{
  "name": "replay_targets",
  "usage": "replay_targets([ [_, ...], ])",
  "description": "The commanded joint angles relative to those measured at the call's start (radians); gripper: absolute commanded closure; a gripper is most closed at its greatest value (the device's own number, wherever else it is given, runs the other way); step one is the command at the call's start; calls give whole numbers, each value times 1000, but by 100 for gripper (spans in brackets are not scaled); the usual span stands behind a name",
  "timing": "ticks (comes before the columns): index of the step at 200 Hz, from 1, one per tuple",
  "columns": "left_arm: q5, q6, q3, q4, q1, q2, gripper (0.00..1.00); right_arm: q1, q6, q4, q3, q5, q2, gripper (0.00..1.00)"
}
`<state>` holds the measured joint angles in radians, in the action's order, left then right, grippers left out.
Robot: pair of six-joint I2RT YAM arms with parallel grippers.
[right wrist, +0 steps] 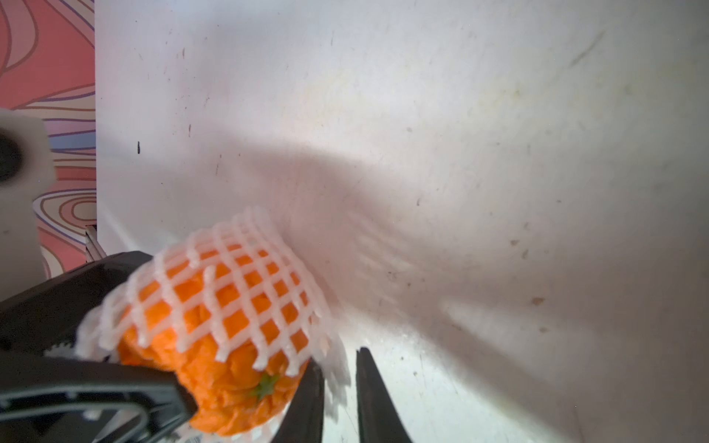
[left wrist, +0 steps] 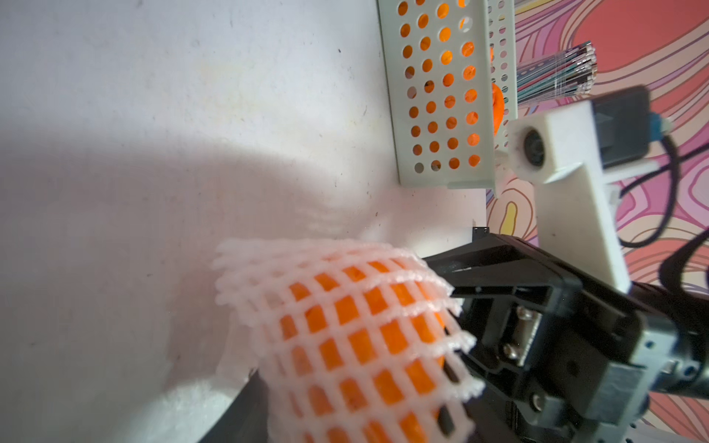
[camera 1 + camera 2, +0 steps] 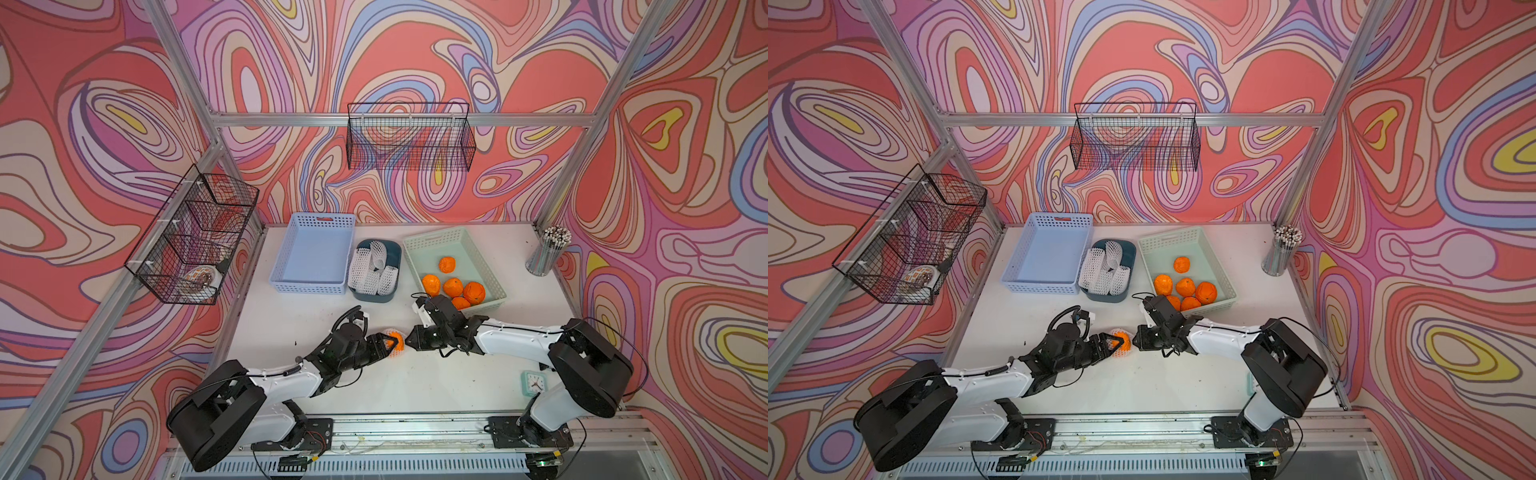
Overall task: Remove foam nets from oranges
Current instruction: Remove the foam net from the orange.
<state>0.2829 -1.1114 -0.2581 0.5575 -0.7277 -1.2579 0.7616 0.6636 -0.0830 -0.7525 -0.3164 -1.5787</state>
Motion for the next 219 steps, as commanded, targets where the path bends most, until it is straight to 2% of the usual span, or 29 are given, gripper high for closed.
replay_targets([
  [1, 15, -9, 29, 105, -5, 9, 62, 4, -2, 25, 19, 13, -7, 84],
  [29, 71, -10, 31, 192, -6, -7, 64, 3, -9, 57, 24, 25, -14, 84],
  [81, 114, -14, 63, 330, -6, -18, 64, 2, -29, 107, 24, 17, -52, 78],
  [105, 134, -1, 63, 334, -6, -22, 64, 2, -33, 138, 35, 1, -47, 69],
  [115, 138, 13, 67, 330, -6, -23, 65, 2, -39, 144, 41, -3, -35, 61],
  [150, 138, 104, 77, 218, -6, -9, 67, 2, -62, 157, 87, -9, 30, 39],
  [184, 80, 190, 81, 54, -6, 47, 68, 2, -68, 93, 103, 15, 53, 35],
  [219, 40, 241, 65, -86, -7, 110, 69, 1, -55, 40, 118, 32, 114, 34],
])
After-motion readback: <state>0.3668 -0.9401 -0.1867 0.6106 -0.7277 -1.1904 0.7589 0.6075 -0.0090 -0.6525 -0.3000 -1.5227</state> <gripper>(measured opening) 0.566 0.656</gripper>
